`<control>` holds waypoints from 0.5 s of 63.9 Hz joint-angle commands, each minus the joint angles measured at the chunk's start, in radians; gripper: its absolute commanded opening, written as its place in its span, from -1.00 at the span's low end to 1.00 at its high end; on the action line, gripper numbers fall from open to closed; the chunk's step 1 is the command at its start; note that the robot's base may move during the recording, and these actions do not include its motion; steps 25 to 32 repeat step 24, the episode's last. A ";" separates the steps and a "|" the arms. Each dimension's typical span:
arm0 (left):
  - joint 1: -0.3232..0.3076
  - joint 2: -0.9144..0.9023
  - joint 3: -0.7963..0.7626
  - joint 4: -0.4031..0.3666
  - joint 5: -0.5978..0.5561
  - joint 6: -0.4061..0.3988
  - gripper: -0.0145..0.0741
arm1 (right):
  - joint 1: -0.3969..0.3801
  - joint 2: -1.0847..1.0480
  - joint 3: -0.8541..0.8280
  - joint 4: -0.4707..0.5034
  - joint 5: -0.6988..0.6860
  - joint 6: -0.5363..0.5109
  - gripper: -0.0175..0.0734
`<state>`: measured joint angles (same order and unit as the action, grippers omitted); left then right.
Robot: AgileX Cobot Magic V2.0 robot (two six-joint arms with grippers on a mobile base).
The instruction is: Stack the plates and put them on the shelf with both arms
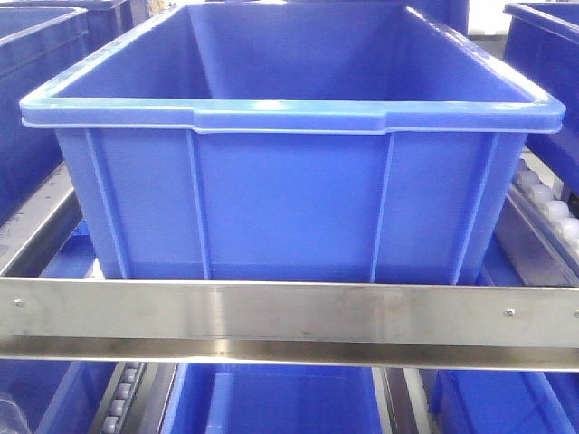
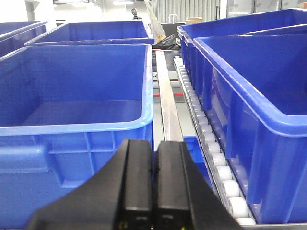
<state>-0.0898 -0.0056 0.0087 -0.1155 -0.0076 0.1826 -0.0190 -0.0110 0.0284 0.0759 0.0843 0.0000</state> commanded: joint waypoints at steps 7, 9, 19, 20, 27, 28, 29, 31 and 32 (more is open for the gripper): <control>-0.008 -0.022 0.001 -0.009 -0.082 0.003 -0.49 | -0.004 -0.019 0.001 -0.009 -0.096 -0.005 -0.49; -0.008 -0.022 0.001 -0.009 -0.082 0.003 -0.49 | -0.004 -0.019 0.001 -0.009 -0.096 -0.005 -0.49; -0.008 -0.022 0.001 -0.009 -0.082 0.003 -0.49 | -0.004 -0.019 0.001 -0.009 -0.096 -0.005 -0.49; -0.008 -0.022 0.001 -0.009 -0.082 0.003 -0.49 | -0.004 -0.019 0.001 -0.009 -0.096 -0.005 -0.49; -0.008 -0.022 0.001 -0.009 -0.082 0.003 -0.49 | -0.004 -0.019 0.001 -0.009 -0.096 -0.005 -0.49; -0.008 -0.022 0.001 -0.009 -0.082 0.003 -0.49 | -0.004 -0.019 0.001 -0.009 -0.096 -0.005 -0.49; -0.008 -0.022 0.001 -0.009 -0.082 0.003 -0.49 | -0.004 -0.019 0.001 -0.009 -0.096 -0.005 -0.49; -0.008 -0.022 0.001 -0.009 -0.082 0.003 -0.49 | -0.004 -0.019 0.001 -0.009 -0.096 -0.005 -0.49; -0.008 -0.022 0.001 -0.009 -0.082 0.003 -0.49 | -0.004 -0.019 0.001 -0.009 -0.096 -0.005 -0.49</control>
